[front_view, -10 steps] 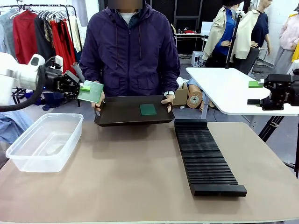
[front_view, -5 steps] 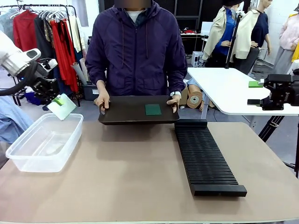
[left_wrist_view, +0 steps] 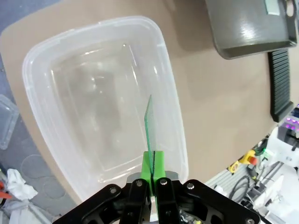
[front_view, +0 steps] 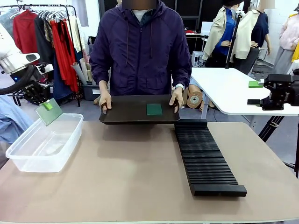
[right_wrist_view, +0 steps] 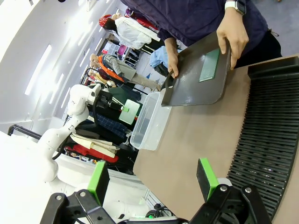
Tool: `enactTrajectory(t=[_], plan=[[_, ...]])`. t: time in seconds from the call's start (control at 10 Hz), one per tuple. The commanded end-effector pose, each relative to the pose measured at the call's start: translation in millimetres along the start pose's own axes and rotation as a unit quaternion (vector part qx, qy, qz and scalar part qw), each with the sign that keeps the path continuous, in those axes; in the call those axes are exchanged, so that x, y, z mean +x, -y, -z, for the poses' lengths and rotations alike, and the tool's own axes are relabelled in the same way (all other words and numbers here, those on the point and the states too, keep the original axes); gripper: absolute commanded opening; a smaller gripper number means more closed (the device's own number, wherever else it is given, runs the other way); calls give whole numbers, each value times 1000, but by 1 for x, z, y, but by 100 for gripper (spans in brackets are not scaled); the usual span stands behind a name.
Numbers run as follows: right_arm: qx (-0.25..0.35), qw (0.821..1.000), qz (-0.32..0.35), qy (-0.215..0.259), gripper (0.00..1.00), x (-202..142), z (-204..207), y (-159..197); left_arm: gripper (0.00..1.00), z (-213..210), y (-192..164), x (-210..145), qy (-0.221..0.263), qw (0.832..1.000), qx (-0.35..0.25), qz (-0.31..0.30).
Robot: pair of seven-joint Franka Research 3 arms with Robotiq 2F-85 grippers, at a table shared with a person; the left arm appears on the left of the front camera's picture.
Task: Sort PCBs into racks and boxes based on the side picked up.
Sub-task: If the short side of the Blank PCB is picked up, insert it into the PCB Rack ; if the long side is picked up, place it in the Organizing box.
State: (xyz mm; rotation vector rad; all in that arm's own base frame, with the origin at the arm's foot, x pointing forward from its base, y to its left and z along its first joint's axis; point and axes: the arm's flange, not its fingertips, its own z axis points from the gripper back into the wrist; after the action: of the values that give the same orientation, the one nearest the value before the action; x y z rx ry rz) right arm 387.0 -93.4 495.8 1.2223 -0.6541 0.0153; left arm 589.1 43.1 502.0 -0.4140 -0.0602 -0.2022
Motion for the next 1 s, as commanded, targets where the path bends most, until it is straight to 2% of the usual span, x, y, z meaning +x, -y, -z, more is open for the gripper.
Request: enactTrajectory(t=[0.0, 0.4, 0.9], plan=[[1, 1000, -3, 6, 100, 1, 1, -2, 0, 11, -10, 7, 11, 1000, 5, -6], [1, 1000, -3, 6, 100, 1, 1, -2, 0, 50, -27, 0, 27, 1000, -15, 1], [1, 1000, -3, 6, 100, 1, 1, -2, 0, 101, -49, -13, 27, 999, -39, -26]])
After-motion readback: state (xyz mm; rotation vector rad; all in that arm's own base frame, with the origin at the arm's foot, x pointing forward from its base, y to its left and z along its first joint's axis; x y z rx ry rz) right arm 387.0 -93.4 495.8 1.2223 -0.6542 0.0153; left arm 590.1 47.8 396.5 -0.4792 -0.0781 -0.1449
